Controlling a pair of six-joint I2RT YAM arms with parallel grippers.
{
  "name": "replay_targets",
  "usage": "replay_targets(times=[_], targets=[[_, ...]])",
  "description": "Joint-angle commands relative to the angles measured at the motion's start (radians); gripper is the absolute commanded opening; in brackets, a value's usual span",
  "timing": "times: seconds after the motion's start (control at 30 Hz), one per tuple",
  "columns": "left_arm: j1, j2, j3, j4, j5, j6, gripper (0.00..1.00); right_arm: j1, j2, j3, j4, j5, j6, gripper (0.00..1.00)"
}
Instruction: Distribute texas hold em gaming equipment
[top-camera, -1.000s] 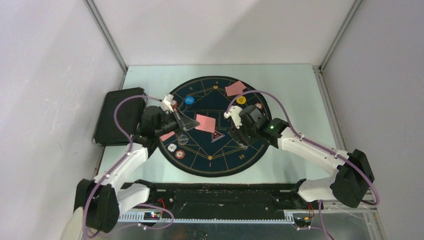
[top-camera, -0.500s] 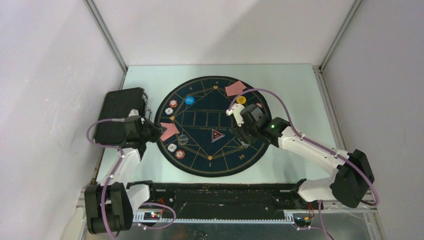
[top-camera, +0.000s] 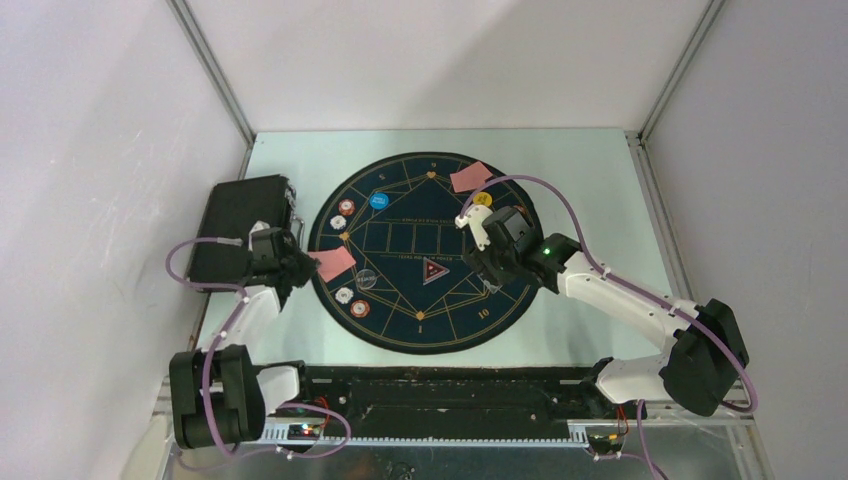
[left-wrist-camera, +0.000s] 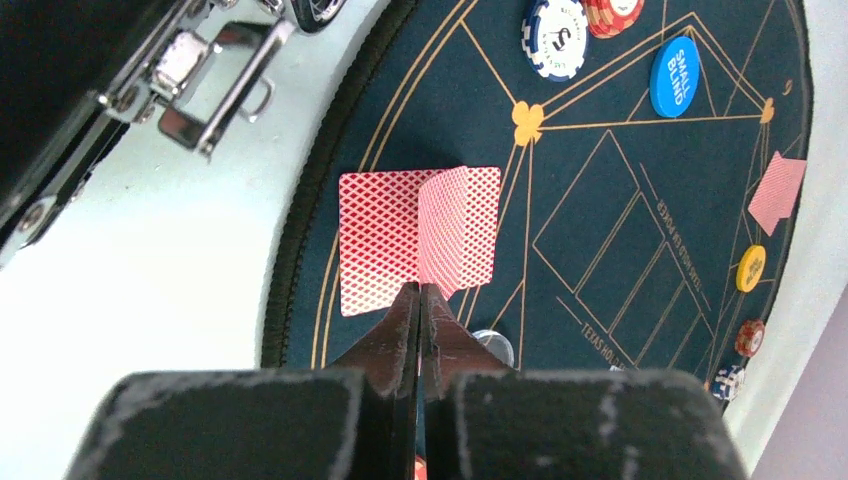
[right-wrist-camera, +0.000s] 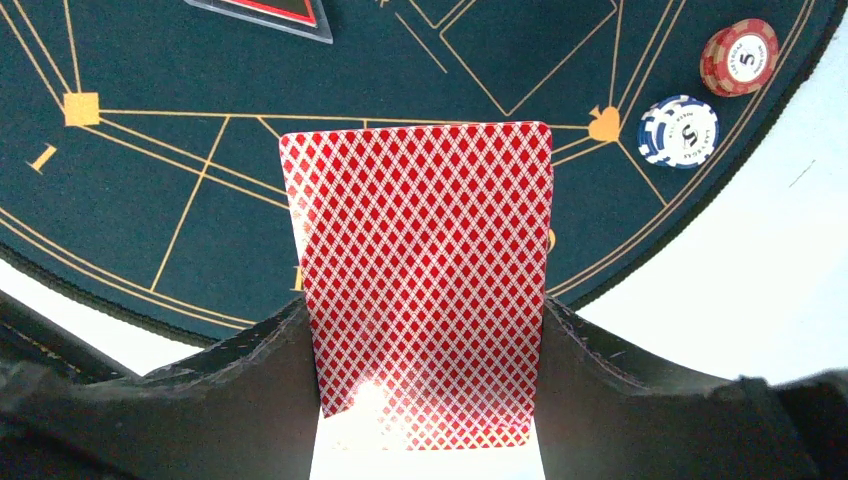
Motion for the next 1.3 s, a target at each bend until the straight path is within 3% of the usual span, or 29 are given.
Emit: replay_targets(times=[0.0, 0.1, 0.23, 0.37, 0.43, 0.5, 0.7, 0.83, 1.0, 1.27], targets=[[0.010, 0.048, 0.058, -0.003, 0.002, 0.045, 0.01, -0.003, -0.012, 0.019, 0.043, 0.031, 0.007, 0.00], [0.010, 0.074, 0.074, -0.019, -0.008, 0.046, 0.06, -0.003, -0.013, 0.019, 0.041, 0.035, 0.009, 0.00], [0.010, 0.072, 0.087, -0.056, -0.045, 0.055, 0.24, -0.003, -0.011, 0.019, 0.041, 0.035, 0.009, 0.00], [0.010, 0.055, 0.100, -0.092, -0.057, 0.064, 0.45, -0.003, -0.010, 0.019, 0.039, 0.034, 0.009, 0.00], [0.009, 0.036, 0.105, -0.110, -0.065, 0.069, 0.63, -0.004, -0.012, 0.018, 0.039, 0.034, 0.008, 0.00], [0.010, 0.008, 0.109, -0.127, -0.059, 0.075, 0.76, -0.003, -0.013, 0.019, 0.039, 0.035, 0.008, 0.00], [-0.019, -0.138, 0.114, -0.169, -0.002, 0.087, 0.97, 0.004, -0.012, 0.019, 0.035, 0.032, 0.000, 0.00], [-0.082, -0.225, 0.118, -0.137, 0.130, 0.119, 1.00, 0.022, -0.010, 0.018, 0.035, 0.031, -0.015, 0.00], [-0.224, -0.255, 0.094, 0.052, 0.360, 0.138, 1.00, 0.049, -0.017, 0.019, 0.033, -0.010, -0.042, 0.00], [-0.507, -0.082, 0.152, 0.264, 0.568, 0.112, 1.00, 0.101, -0.009, 0.019, 0.022, -0.058, -0.090, 0.00]])
